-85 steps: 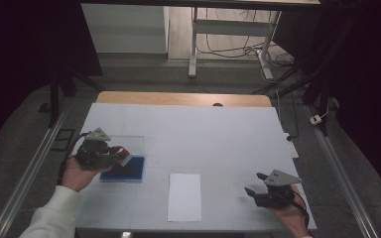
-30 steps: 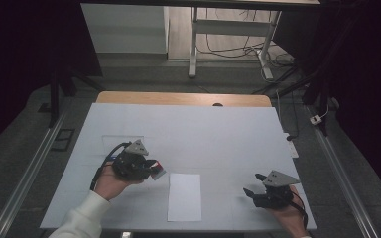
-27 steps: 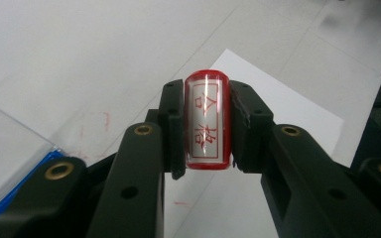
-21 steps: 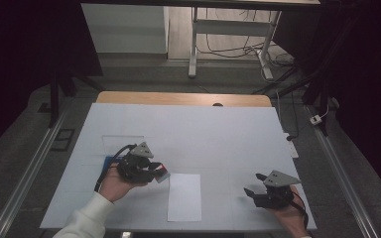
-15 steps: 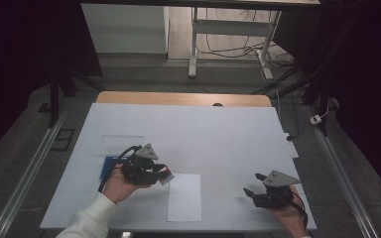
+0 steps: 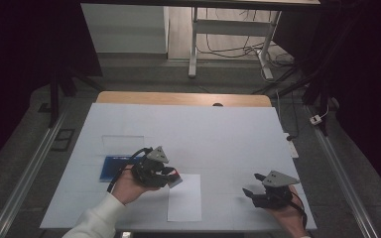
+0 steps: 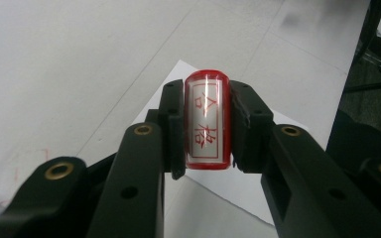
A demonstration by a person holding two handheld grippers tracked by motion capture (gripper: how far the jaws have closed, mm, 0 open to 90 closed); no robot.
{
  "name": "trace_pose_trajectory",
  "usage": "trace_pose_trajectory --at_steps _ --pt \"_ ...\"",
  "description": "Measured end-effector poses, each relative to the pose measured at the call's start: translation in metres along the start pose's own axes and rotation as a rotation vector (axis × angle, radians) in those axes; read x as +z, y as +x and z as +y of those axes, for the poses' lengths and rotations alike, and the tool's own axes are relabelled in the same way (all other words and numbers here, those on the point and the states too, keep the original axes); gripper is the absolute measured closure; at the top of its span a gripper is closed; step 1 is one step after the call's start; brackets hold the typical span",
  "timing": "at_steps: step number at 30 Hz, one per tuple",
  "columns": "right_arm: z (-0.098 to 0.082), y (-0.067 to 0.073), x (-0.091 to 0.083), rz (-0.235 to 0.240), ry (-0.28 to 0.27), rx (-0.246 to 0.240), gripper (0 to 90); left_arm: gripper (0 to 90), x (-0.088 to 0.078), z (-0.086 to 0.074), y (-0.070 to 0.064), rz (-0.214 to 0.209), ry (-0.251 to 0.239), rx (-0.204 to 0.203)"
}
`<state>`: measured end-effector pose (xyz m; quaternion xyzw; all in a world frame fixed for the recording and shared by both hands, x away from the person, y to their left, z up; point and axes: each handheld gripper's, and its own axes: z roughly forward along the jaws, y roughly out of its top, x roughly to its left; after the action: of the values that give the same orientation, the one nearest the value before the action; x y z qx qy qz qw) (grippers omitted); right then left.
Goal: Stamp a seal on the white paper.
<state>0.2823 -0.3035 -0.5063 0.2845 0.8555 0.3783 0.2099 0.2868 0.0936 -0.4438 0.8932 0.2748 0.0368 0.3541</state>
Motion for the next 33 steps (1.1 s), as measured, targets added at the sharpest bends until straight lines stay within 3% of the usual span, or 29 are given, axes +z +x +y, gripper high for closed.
trace_pose_trajectory --at_steps 21,33 --pt "0.000 0.000 0.000 -0.001 0.003 -0.005 30.2 70.0 0.027 0.011 -0.012 -0.024 0.052 0.033" --pt "-0.001 -0.001 -0.001 -0.006 0.003 -0.003 30.3 70.0 0.047 0.011 -0.017 0.000 0.110 0.058"
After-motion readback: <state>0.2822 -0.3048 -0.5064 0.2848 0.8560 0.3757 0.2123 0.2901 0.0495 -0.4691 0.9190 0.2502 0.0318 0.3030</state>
